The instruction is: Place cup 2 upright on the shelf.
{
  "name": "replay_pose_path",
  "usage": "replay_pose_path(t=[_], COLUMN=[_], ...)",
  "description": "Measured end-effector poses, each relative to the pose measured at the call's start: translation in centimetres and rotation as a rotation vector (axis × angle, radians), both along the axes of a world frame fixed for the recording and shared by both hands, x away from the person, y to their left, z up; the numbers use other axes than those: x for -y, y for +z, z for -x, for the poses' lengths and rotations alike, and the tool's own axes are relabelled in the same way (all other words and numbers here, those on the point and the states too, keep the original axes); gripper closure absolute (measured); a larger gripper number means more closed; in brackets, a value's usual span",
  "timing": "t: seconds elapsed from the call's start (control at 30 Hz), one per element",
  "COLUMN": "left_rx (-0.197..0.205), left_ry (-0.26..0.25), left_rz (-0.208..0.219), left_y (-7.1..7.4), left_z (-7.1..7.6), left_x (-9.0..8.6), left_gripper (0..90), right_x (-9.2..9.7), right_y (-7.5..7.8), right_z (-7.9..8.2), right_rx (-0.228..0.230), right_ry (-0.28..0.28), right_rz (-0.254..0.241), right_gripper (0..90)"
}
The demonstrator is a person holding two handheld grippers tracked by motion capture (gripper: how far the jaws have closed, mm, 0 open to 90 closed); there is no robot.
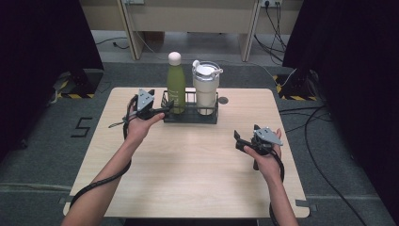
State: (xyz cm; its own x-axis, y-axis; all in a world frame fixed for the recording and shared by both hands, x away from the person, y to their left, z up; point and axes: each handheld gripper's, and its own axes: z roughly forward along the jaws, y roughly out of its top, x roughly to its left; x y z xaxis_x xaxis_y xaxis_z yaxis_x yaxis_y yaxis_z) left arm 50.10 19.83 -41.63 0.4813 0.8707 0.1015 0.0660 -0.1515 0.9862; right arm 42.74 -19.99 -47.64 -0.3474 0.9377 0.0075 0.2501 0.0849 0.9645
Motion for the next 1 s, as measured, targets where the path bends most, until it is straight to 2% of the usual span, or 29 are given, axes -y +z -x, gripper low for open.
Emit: replay_pose_path(t=[0.6, 1.0], left_rx=[-0.015, -0.034], left_ry=[-0.002, 0.011], left_rz=[-0.010, -0.009], left_y=[-2.4, -5.1], left_z=[3.6, 6.3], left_x=[-1.9, -3.5], left_gripper=[10.8, 11.0], right_x=[0.0, -0.1], right_y=[-0.1, -0.1], right_z=[0.1, 0.1], right_rx=[-0.007, -0.007], right_ry=[-0.006, -0.006], right_rz=[-0.003, -0.005], right_gripper=[14.6, 14.6])
